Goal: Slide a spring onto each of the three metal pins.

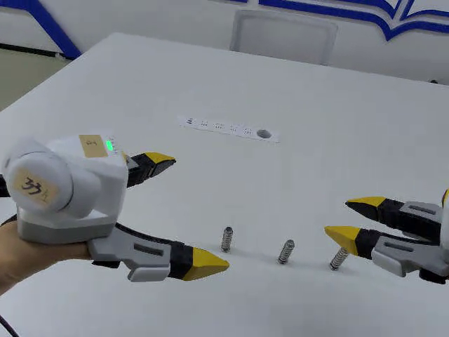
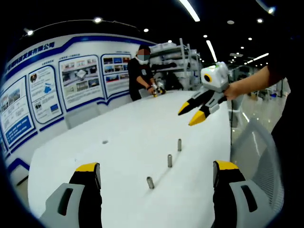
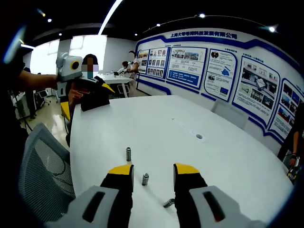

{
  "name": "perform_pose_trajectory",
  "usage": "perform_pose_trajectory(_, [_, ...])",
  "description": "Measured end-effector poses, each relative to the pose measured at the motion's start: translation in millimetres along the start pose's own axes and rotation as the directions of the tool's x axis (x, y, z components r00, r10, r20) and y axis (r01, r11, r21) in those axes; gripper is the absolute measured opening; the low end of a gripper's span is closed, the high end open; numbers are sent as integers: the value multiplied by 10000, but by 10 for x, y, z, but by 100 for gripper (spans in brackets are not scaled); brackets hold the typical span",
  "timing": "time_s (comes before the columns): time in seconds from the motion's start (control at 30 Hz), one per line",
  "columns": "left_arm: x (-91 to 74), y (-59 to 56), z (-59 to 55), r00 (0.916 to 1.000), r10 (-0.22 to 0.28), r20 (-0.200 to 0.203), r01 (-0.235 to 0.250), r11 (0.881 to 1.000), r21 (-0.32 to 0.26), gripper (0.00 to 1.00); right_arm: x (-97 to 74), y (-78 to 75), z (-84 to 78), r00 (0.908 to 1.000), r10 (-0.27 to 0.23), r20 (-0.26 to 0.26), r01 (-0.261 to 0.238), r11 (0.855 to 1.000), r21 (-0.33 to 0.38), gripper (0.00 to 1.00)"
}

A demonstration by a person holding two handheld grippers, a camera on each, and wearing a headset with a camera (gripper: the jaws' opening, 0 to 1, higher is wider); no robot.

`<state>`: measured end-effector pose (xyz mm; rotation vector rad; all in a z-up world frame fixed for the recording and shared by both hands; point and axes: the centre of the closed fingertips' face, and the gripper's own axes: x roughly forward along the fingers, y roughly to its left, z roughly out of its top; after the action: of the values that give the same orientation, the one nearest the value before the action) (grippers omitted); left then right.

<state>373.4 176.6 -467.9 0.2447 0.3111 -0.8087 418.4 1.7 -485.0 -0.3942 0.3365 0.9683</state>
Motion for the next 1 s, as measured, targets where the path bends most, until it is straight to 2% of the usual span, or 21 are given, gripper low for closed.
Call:
perform_pose_trajectory(0.1, [8, 26, 57, 10000, -2, 50, 2, 9999, -166, 100, -171, -58, -40, 9999, -101, -16, 101, 9998, -145, 39])
perform_pose_trajectory(0.27, [-23, 89, 135, 9995, 113, 281, -103, 9994, -332, 100, -434, -157, -148, 9994, -284, -182, 285, 9996, 85, 50])
perform_pose_trajectory(0.43, [-65, 117, 125, 9996, 197, 196, -187, 9985, -505, 100, -631, -259, -260, 9977, -480, -472, 488, 9987, 168, 56])
perform_pose_trajectory(0.57, [-70, 64, 107, 9999, 93, 64, -90, 9988, -474, 100, -763, -362, -343, 9951, -698, -696, 739, 9956, 578, 72])
perform_pose_trajectory(0.67, [-68, 51, 63, 9997, 143, -176, -149, 9993, -348, 100, -814, -366, -347, 9958, -589, -702, 628, 9966, 541, 73])
perform_pose_trajectory(0.8, [-97, 42, 68, 9999, 148, -86, -153, 9985, -532, 100, -824, -270, -323, 9983, -19, -581, 53, 9983, 576, 76])
perform_pose_trajectory(1.0, [-164, 71, 26, 9994, 131, -307, -150, 9980, -608, 100, -779, -131, -291, 9980, 558, -298, -537, 9961, 695, 84])
